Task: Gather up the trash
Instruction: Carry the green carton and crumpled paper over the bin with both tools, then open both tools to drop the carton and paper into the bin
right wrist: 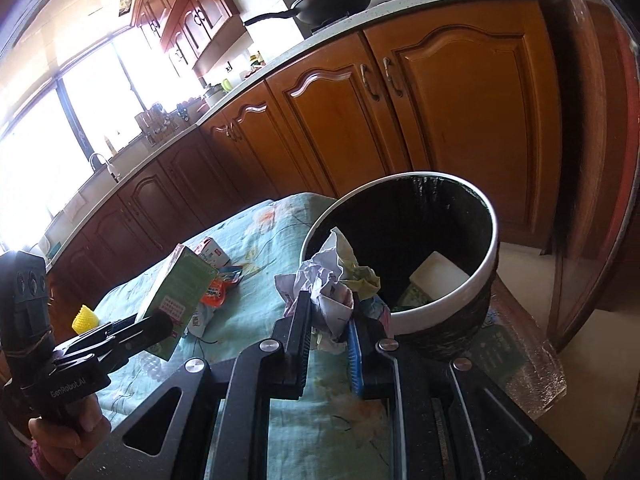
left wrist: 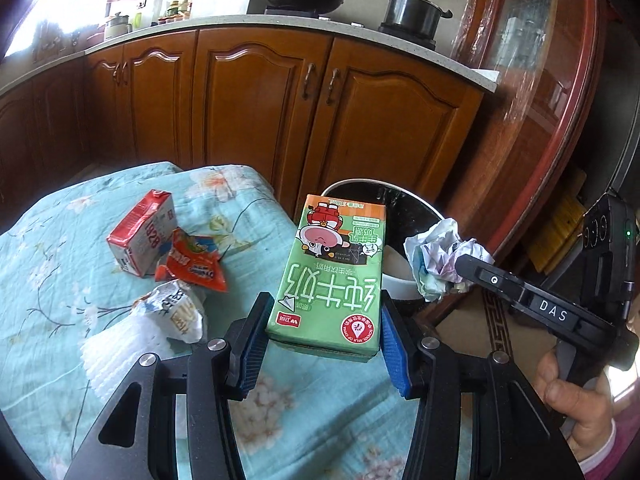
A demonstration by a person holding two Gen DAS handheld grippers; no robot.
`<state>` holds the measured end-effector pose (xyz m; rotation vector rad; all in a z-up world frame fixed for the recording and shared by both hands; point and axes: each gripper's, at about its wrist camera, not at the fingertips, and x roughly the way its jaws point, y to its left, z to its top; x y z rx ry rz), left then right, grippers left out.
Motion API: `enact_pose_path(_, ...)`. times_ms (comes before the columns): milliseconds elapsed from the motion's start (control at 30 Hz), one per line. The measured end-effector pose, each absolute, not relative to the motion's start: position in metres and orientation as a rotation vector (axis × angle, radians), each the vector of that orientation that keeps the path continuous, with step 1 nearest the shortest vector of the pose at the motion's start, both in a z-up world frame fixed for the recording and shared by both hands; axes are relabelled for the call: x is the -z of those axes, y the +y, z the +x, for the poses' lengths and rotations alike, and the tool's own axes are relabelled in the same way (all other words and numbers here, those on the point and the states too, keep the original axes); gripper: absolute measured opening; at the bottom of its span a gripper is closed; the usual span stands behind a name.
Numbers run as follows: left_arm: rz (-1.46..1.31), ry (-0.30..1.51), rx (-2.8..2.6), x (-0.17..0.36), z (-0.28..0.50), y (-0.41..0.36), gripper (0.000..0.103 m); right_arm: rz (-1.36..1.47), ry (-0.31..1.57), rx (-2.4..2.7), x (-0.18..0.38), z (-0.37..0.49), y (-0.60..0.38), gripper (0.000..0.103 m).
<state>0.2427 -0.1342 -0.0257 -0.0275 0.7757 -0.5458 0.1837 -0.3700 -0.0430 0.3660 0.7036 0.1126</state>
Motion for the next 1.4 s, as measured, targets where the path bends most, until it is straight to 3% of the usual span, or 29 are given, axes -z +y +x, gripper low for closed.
enact_pose_path(1200, 0.103, 0.879, 0.577, 0.055, 0.351, -0.267, 0.050, 0.310, 0.764, -0.005, 0.055, 0.248, -0.429, 0.017)
enact_pose_path(1333, 0.096, 0.894, 0.568, 0.056, 0.355, -0.272, 0.056, 0.313, 0.773, -0.006, 0.057, 0.254, -0.432, 0.024)
enact_pose_path(1400, 0.084, 0.889, 0.566, 0.055, 0.353, -0.272, 0.061, 0.330, 0.774, -0.006, 0.058, 0.256, -0.436, 0.033)
